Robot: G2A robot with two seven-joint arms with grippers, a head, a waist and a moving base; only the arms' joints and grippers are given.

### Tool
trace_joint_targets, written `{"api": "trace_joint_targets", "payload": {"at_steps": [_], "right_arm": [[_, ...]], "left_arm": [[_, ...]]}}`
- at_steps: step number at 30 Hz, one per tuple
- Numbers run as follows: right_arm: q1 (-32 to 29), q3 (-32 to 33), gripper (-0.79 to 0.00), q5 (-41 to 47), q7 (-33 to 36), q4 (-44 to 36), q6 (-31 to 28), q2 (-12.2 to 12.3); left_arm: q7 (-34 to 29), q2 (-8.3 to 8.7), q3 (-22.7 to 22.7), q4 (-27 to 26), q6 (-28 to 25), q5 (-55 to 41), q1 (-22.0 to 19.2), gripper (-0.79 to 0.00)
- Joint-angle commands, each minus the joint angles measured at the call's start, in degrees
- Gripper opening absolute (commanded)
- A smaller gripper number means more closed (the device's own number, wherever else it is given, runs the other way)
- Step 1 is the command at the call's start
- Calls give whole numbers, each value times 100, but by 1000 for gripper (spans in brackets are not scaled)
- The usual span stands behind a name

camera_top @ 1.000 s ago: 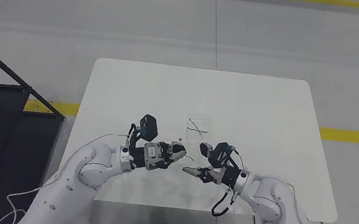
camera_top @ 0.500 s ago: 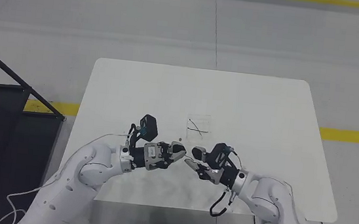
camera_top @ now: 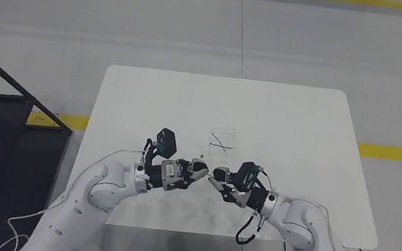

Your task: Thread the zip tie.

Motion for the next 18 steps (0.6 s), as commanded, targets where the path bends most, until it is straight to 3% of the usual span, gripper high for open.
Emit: {"api": "trace_joint_targets", "payload": {"at_steps": [1,2,13,14,15,16,18], "right_arm": [[13,-17,-683,-1,5,1,1,0],[18,-23,-785,-2,-1,5,0,0],[27,-38,-785,-23,-44,8,15,14],[26,-40,-785,-23,-46,8,16,15],[25,-42,-785,-22,-55,5,6,17],[24,-41,-785,-16,-67,9,3,18],[19,-39,-785,-1,-84,11,-2,21]], "left_arm": [[0,0,0,0,0,0,0,-785],[0,0,0,0,0,0,0,-785],[0,0,0,0,0,0,0,-785],[0,0,0,0,0,0,0,-699],[0,0,0,0,0,0,0,-409],[0,0,0,0,0,0,0,-9],[0,0,0,0,0,0,0,0]]}}
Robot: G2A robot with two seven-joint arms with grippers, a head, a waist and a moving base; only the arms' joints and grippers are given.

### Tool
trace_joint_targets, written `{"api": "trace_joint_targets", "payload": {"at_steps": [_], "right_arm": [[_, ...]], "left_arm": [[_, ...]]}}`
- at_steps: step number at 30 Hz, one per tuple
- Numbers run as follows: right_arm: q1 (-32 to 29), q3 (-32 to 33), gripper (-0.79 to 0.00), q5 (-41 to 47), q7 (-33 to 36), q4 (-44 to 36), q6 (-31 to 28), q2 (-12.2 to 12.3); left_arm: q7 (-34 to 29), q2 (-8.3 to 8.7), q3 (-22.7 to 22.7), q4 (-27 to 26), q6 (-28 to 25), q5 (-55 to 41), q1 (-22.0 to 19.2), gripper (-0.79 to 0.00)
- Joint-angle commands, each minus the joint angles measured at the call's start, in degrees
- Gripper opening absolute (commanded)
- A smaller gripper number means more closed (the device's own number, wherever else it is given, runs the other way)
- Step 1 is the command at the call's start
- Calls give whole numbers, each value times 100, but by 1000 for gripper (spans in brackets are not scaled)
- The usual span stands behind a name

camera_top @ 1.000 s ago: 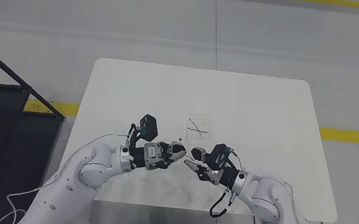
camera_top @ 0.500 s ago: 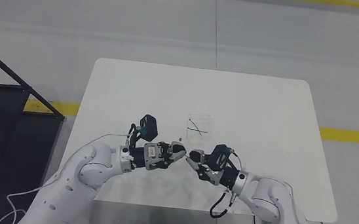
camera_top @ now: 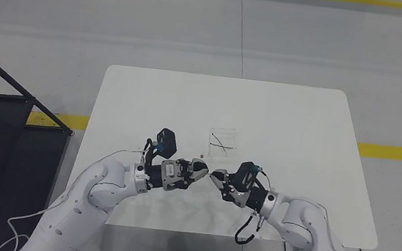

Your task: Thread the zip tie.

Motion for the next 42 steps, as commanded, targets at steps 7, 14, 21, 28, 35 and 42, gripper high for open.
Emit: {"api": "trace_joint_targets", "payload": {"at_steps": [7,14,21,28,35,42], "right_arm": [[-11,32,-785,170,-39,21,50,8],[-7,33,-785,298,-42,17,38,13],[84,22,-785,573,-25,145,-532,41],[194,27,-785,923,31,348,-913,66],[156,2,-785,585,-24,178,-453,62],[-41,-54,-785,-49,-380,-99,216,42]], "left_arm": [[0,0,0,0,0,0,0,0],[0,0,0,0,0,0,0,0],[0,0,0,0,0,0,0,-160],[0,0,0,0,0,0,0,-431],[0,0,0,0,0,0,0,-437],[0,0,0,0,0,0,0,-443]]}}
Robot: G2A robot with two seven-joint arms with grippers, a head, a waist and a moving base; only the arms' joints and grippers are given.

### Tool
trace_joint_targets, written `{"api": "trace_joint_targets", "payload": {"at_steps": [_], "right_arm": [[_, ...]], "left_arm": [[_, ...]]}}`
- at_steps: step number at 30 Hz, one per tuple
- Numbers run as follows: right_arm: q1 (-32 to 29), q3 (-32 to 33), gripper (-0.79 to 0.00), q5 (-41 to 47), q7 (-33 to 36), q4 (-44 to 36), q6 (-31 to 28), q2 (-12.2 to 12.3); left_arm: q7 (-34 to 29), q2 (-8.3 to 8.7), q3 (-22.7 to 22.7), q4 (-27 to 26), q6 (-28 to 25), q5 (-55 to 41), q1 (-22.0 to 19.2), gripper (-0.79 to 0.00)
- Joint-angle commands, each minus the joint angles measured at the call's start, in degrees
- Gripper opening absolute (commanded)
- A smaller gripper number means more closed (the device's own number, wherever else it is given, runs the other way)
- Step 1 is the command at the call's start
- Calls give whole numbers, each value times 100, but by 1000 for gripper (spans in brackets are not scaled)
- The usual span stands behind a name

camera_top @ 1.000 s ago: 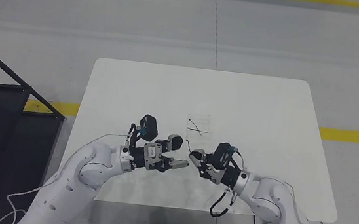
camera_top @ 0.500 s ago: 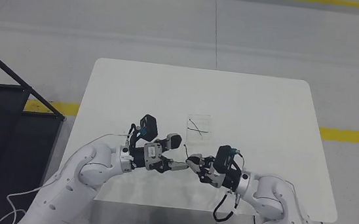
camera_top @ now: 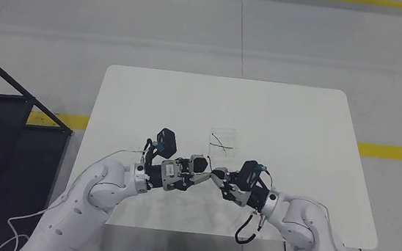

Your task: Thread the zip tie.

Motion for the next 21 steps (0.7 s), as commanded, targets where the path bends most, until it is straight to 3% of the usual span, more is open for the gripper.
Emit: {"api": "trace_joint_targets", "payload": {"at_steps": [1,11,15,16,17,21], "right_arm": [[-79,-13,-785,-222,-136,-100,200,-4],[-465,-138,-785,-1214,-568,-513,1182,-32],[-480,-198,-785,-1320,-560,-538,1340,-49],[-479,-209,-785,-1326,-560,-533,1353,-52],[-476,-214,-785,-1327,-556,-529,1362,-55],[-494,-154,-785,-1271,-594,-506,1376,-56]], "left_arm": [[0,0,0,0,0,0,0,-440],[0,0,0,0,0,0,0,-440],[0,0,0,0,0,0,0,-505],[0,0,0,0,0,0,0,-459],[0,0,0,0,0,0,0,-15],[0,0,0,0,0,0,0,0]]}}
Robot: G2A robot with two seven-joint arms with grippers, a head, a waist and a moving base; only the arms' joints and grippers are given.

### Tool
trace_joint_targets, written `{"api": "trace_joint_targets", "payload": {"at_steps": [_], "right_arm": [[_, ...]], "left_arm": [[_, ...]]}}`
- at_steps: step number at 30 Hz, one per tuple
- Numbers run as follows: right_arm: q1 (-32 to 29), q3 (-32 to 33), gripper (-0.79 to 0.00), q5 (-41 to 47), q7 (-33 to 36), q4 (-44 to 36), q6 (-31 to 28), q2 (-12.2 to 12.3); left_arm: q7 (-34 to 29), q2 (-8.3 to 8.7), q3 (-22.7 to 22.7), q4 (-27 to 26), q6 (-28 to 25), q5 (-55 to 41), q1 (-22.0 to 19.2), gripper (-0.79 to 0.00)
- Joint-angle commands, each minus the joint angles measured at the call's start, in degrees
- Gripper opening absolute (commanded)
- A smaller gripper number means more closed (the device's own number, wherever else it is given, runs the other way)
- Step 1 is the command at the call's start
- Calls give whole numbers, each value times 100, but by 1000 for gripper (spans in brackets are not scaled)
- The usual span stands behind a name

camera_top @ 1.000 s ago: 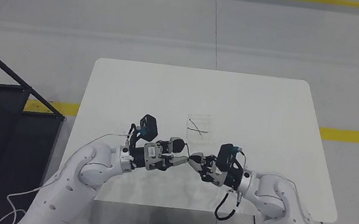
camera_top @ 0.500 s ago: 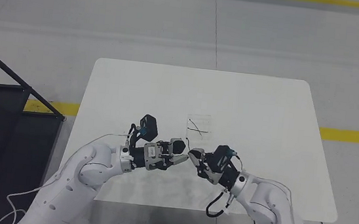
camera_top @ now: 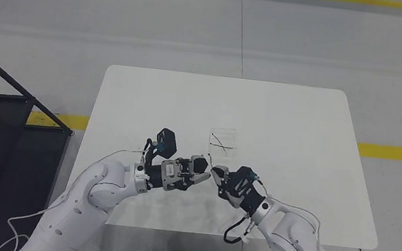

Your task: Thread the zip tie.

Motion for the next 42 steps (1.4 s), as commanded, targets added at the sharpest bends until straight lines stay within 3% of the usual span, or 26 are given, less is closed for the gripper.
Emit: {"api": "trace_joint_targets", "payload": {"at_steps": [1,4,9,16,18,21,28,42], "right_arm": [[-21,47,-785,35,-13,6,-9,4],[-56,98,-785,68,-27,3,-38,9],[-95,122,-785,53,-30,-26,-41,10],[-105,101,-785,-17,-19,-46,-25,1],[-90,83,-785,-26,2,-37,-11,-5],[-72,57,-785,-46,27,-31,28,-14],[-52,34,-785,-70,57,-29,79,-30],[-78,48,-785,-148,57,-53,221,-50]], "left_arm": [[0,0,0,0,0,0,0,0],[0,0,0,0,0,0,0,0],[333,-28,-40,-59,515,-83,97,0],[543,-70,56,-74,854,-12,120,-215],[585,-85,117,-67,903,62,102,-243],[717,-111,192,-42,992,170,83,-394],[943,-177,350,10,1285,269,37,-539],[816,-237,464,102,1366,140,-55,-563]]}}
